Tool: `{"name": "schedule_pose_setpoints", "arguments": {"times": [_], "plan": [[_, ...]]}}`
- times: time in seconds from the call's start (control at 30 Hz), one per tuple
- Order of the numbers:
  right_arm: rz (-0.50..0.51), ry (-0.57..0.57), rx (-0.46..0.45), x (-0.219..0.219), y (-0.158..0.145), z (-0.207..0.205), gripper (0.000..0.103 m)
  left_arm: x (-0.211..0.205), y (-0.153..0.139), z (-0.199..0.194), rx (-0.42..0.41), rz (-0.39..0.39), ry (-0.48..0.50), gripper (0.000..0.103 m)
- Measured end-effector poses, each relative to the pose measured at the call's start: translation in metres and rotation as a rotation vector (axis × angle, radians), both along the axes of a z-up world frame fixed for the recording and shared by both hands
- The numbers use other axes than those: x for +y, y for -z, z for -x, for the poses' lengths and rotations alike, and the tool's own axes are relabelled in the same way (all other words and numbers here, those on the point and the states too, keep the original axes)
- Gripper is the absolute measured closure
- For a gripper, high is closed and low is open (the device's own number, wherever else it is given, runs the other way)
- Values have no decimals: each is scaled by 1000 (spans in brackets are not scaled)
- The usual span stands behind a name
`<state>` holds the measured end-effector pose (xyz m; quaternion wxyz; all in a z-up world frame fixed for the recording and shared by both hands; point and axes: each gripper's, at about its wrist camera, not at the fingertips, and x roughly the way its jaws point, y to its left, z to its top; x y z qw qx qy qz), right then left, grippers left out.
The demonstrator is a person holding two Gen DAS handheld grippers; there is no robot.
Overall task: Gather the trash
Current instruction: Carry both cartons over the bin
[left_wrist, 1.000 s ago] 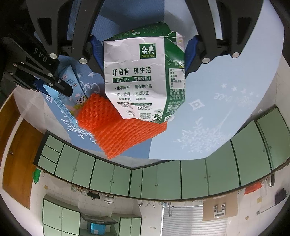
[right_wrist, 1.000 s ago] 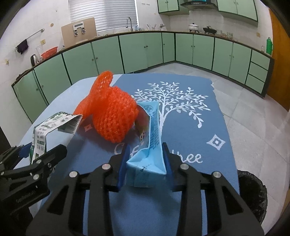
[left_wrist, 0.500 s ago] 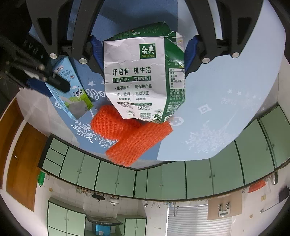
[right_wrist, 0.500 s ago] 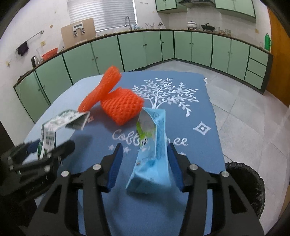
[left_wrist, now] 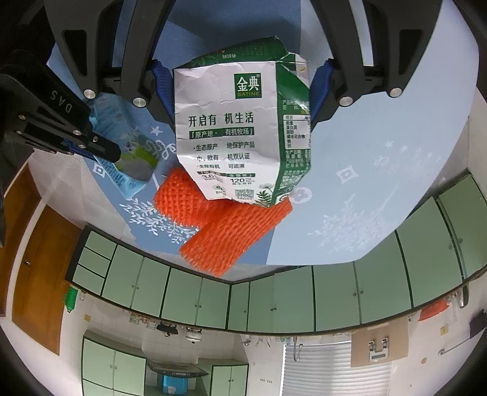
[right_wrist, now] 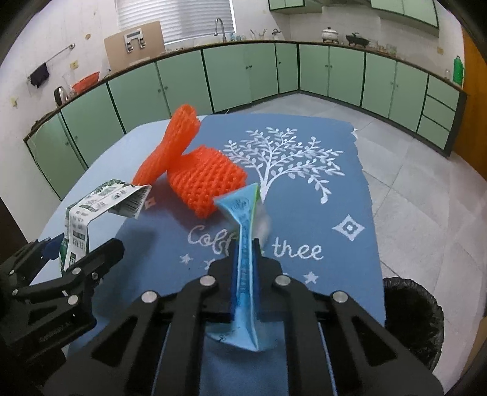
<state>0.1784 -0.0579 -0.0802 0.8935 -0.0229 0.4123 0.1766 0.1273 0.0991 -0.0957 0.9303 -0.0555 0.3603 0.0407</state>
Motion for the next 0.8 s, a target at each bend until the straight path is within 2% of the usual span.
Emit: {"name": "schedule_pose_setpoints", "arguments": {"times": [0.43,0.8], "plan": [[-50,38,-95,-30,-45,25,96,-25,-29,10,-63,9,70,32],[-86,131,-168,-89,-76,57,96,-75,-51,15,-110,12,175,32]]}}
